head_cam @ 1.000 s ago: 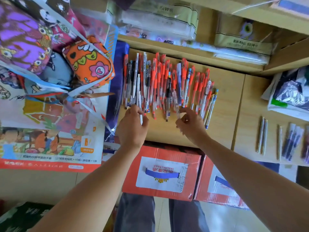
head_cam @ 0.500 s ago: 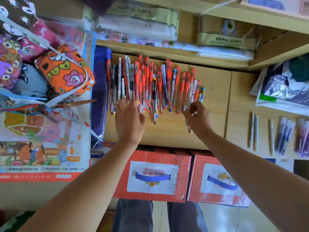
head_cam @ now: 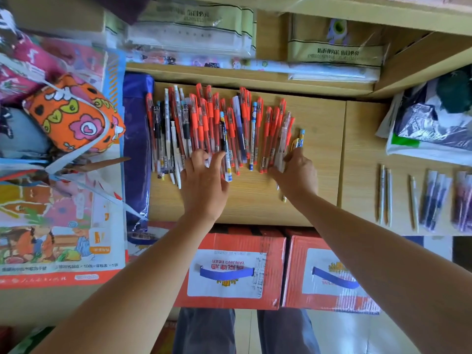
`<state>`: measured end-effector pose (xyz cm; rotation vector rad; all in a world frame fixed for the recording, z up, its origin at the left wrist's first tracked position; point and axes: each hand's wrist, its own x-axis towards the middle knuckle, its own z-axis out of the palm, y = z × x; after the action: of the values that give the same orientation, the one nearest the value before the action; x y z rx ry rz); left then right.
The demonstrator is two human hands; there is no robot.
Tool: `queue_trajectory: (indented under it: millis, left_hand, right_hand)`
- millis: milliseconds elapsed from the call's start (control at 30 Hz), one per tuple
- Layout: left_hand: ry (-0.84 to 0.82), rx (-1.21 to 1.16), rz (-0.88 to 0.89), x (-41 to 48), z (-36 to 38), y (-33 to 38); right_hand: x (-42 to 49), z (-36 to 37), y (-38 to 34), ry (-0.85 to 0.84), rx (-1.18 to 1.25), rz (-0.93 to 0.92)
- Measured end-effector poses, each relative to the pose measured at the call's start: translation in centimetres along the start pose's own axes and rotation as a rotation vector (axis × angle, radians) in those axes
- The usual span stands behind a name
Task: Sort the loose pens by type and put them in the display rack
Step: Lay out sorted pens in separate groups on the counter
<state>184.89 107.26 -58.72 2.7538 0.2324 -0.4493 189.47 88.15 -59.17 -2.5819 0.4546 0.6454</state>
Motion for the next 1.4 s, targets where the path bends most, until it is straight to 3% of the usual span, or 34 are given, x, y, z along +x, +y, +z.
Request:
queue_trajectory:
  millis: [533, 733, 933, 1133, 1267, 1400]
  left_hand:
    - [0.019, 0.05, 0.02, 0.1, 0.0, 1.0]
    - [0.053, 0.075, 0.04, 0.4, 0.0, 2.3]
    - [0.077, 0.013, 0.198, 0.6, 1.2, 6.1]
    - [-0.14, 0.05, 0.518, 1.7, 3.1, 12.9]
    - [-0.184, 0.062, 0.499, 3.2, 4.5, 16.2]
    - [-0.212, 0.178, 0.593, 4.4, 5.6, 18.0]
  right_hand:
    - [0.9, 0.8, -0.1, 0.024, 0.023, -0.002]
    - [1.0, -0.5, 0.7, -0.031, 0.175, 0.014]
    - [1.7, -3.9, 3.8, -0.077, 0.268, -0.03]
    - [5.4, -10.3, 9.4, -0.081, -0.026, -0.106]
    - [8.1, -12.1, 11.7, -0.198, -0.236, -0.158]
    - [9.6, -12.7, 12.7, -0.231, -0.351, -0.205]
